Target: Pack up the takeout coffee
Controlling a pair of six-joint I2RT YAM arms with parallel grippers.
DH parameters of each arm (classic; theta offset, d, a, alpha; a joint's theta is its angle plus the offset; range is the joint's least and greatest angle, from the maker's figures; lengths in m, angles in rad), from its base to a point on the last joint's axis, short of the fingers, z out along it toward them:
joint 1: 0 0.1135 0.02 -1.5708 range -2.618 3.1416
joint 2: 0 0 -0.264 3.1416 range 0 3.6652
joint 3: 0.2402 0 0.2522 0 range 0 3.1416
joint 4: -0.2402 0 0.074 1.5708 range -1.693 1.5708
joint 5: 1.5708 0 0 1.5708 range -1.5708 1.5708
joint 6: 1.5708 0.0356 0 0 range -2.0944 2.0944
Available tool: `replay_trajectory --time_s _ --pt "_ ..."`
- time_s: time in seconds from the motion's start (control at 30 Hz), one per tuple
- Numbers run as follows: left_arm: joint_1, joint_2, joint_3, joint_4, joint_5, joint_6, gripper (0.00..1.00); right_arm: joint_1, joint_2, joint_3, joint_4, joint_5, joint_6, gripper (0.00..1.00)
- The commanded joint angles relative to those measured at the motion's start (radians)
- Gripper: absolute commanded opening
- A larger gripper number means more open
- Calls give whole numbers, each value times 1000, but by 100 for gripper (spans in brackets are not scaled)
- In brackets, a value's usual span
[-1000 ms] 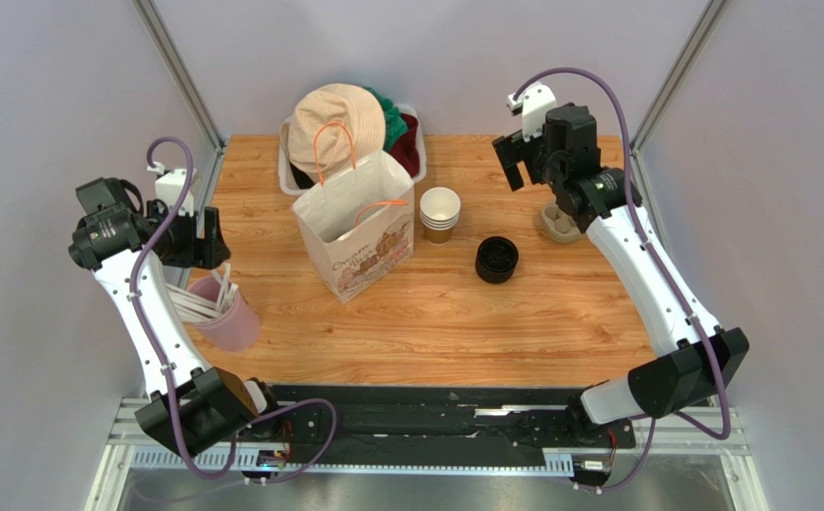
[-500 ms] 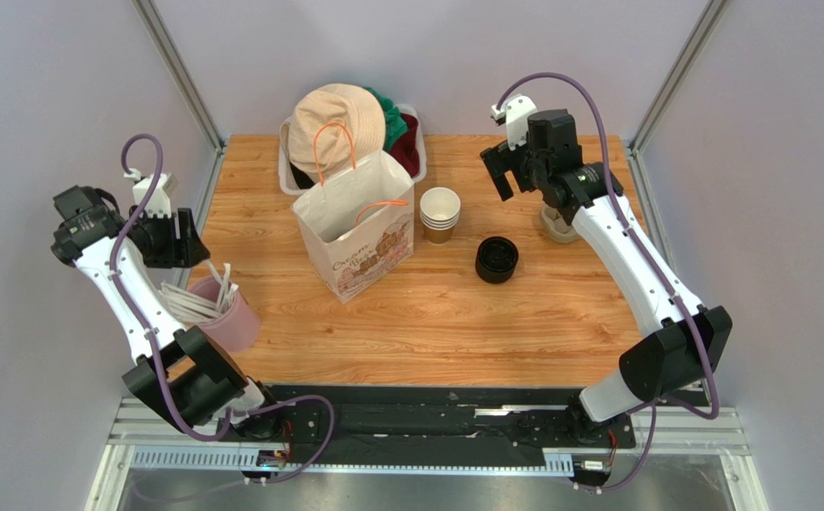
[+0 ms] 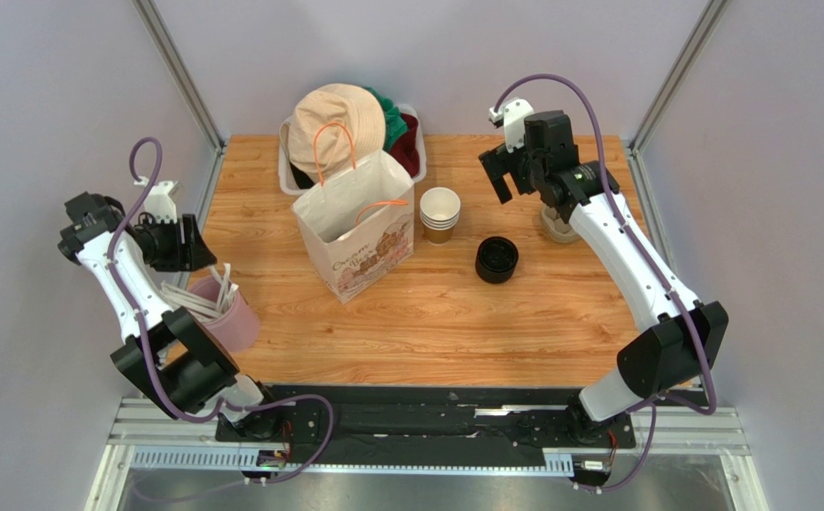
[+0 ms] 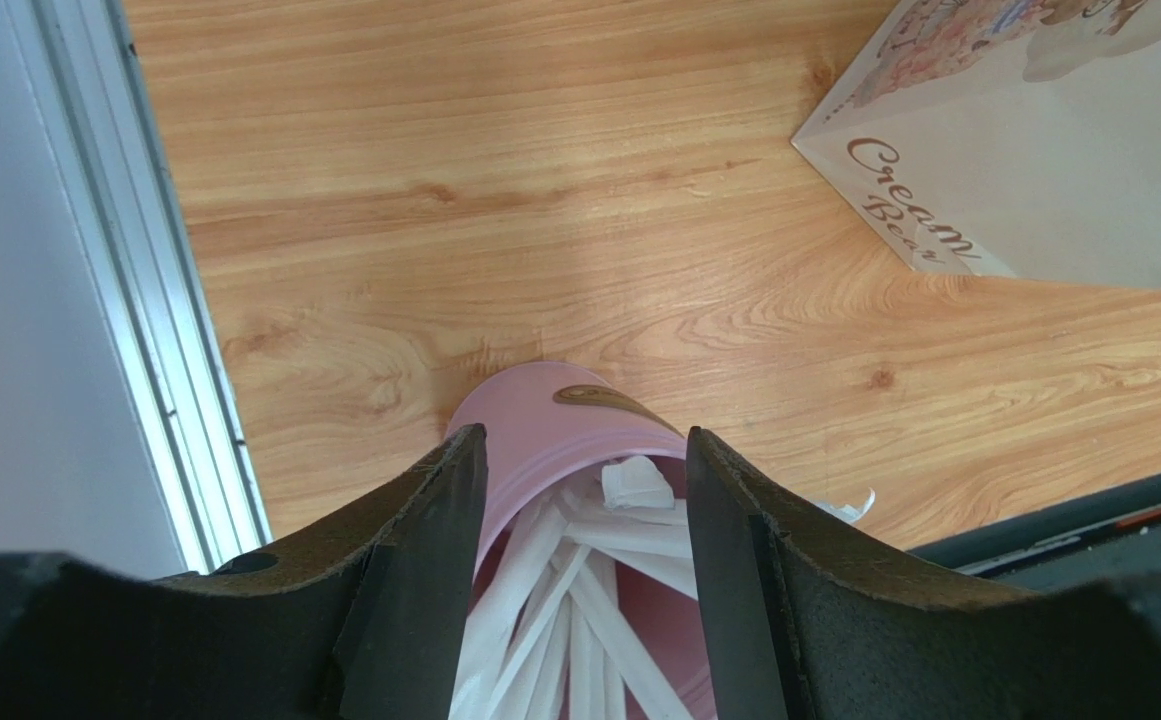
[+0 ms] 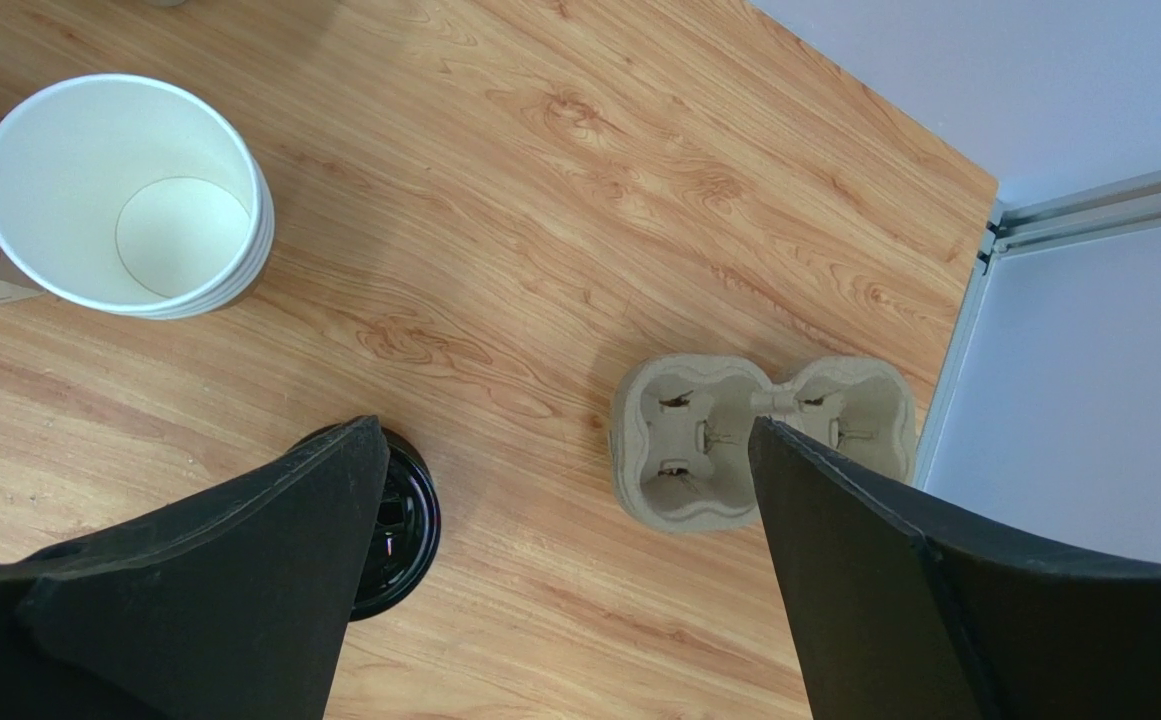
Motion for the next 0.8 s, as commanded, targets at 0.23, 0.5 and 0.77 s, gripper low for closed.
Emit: replay_trajectory --time_s 0.23,0.5,0.77 --pt "-15 8 -47 13 28 40 58 3 -18 26 25 -3 16 98" --pt "-54 -2 -64 58 -7 4 48 1 -28 9 33 -3 17 98" --pt "-61 -4 -50 62 -13 -8 23 1 -35 -5 40 -9 20 98"
